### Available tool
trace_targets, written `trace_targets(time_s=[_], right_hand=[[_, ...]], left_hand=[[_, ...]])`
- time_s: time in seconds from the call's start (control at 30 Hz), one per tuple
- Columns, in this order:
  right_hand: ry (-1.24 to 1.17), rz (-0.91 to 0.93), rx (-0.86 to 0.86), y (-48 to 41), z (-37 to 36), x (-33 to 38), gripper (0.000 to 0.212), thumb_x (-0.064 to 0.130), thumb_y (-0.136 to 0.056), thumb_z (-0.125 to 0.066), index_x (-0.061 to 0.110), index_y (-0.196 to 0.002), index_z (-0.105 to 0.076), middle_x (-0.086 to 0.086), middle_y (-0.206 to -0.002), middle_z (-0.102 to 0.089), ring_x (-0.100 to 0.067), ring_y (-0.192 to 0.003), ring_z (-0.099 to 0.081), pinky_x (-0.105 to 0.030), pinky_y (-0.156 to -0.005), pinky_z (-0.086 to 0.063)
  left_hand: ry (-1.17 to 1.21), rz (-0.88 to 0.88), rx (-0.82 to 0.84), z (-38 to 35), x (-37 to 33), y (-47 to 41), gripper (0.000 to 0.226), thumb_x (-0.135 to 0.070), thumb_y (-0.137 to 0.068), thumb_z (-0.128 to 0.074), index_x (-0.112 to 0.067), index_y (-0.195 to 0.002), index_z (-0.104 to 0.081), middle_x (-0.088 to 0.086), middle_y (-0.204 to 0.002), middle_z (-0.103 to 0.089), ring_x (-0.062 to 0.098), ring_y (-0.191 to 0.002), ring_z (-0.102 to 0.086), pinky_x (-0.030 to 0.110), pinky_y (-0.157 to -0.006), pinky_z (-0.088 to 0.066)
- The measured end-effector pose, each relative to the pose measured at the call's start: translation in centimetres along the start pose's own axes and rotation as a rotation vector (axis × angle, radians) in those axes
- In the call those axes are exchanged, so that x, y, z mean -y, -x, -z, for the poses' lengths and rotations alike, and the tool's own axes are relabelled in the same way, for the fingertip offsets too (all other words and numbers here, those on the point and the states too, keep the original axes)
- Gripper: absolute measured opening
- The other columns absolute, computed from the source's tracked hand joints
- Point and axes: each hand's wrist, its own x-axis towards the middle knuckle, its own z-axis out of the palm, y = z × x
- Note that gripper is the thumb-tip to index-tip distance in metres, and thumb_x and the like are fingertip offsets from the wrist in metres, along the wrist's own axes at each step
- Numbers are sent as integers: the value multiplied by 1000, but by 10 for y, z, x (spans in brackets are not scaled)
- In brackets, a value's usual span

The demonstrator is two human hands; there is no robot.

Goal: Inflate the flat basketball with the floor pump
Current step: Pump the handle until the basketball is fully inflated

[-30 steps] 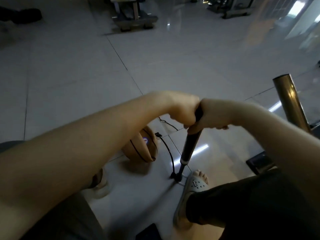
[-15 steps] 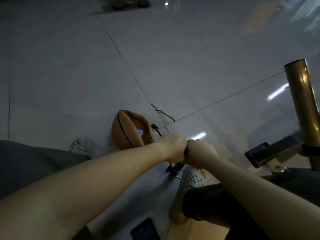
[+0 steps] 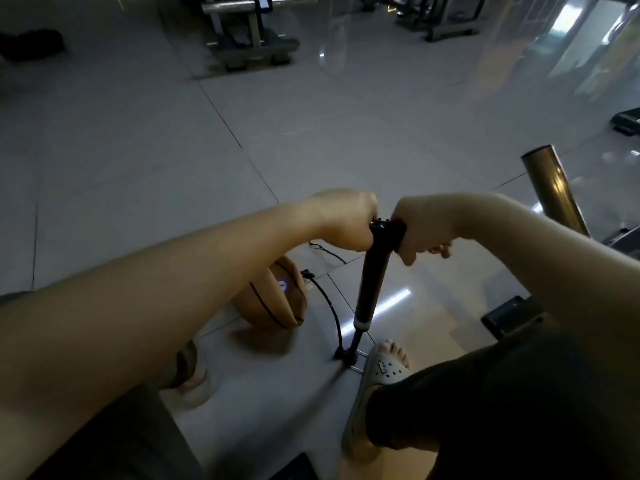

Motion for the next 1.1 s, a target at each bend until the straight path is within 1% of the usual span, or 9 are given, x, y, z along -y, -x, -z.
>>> trace_targets(time_s=[0.13, 0.27, 0.37, 0.5, 0.63, 0.73, 0.9, 1.03, 1.1], right_hand=[[125, -48, 49, -33, -57, -2, 28, 20, -77, -75, 9, -59, -56, -1, -46, -52, -17, -39, -47, -25, -48, -43], [215, -52, 45, -76, -126, -6, 25, 17, -86, -59, 13, -64, -48, 0, -65, -51, -21, -68, -53, -28, -64, -44], [281, -112, 42, -92, -150, -9, 23, 13, -89, -54, 15, -69, -43, 0, -70, -49, -21, -75, -54, -30, -70, -45], [277, -129, 46, -88, -153, -19, 20, 13, -90, -53, 15, -72, -45, 0, -73, -51, -20, -79, -57, -29, -76, -49], [228, -110, 95, -59, -148, -18, 20, 9, -86, -56, 12, -68, -50, -2, -65, -52, -16, -57, -50, -25, -58, -44], [95, -69, 68, -31, -103, -12, 18, 8, -84, -61, 7, -66, -56, -5, -56, -52, -17, -46, -46, -27, -51, -43], [18, -48, 41, 1, -26, 1, 11, 9, -84, -64, -2, -86, -63, -9, -59, -49, -19, -43, -40, -27, -45, -37], [96, -63, 77, -15, -74, 4, 20, 4, -82, -56, 7, -63, -52, -5, -52, -46, -19, -42, -39, -25, -43, -36], [164, -68, 57, -37, -113, -2, 22, 8, -84, -53, 10, -63, -48, -3, -58, -48, -18, -51, -45, -27, -51, -40]], left_hand=[[15, 36, 119, -61, 12, -9, 10, -20, -86, -60, -18, -77, -62, 1, -71, -61, 21, -65, -61, 29, -54, -50], [-9, 67, 164, -135, 31, -9, 7, -19, -83, -54, -15, -78, -58, 2, -75, -58, 30, -76, -64, 29, -56, -42], [-7, 86, 182, -166, 35, -11, 8, -24, -84, -54, -16, -83, -57, 8, -87, -64, 31, -83, -64, 33, -62, -42], [-7, 92, 209, -168, 25, -17, 10, -27, -85, -57, -18, -90, -58, 7, -90, -64, 26, -76, -58, 34, -63, -45], [-95, 16, 284, -150, 9, -8, 6, -22, -87, -59, -18, -90, -61, 4, -85, -64, 25, -75, -62, 32, -59, -47], [-58, -1, 229, -100, 2, -1, 8, -14, -86, -59, -19, -80, -61, 5, -76, -64, 25, -70, -63, 34, -63, -55], [39, 16, 139, -18, -7, 2, 11, -11, -87, -62, -15, -77, -63, 2, -69, -58, 18, -59, -54, 32, -54, -46], [12, 43, 195, -69, -1, 9, 9, -14, -85, -58, -14, -77, -63, 2, -70, -59, 20, -60, -56, 29, -56, -48], [-28, 33, 146, -112, 7, 10, 9, -18, -82, -56, -16, -75, -60, 4, -72, -61, 24, -63, -57, 26, -51, -43]])
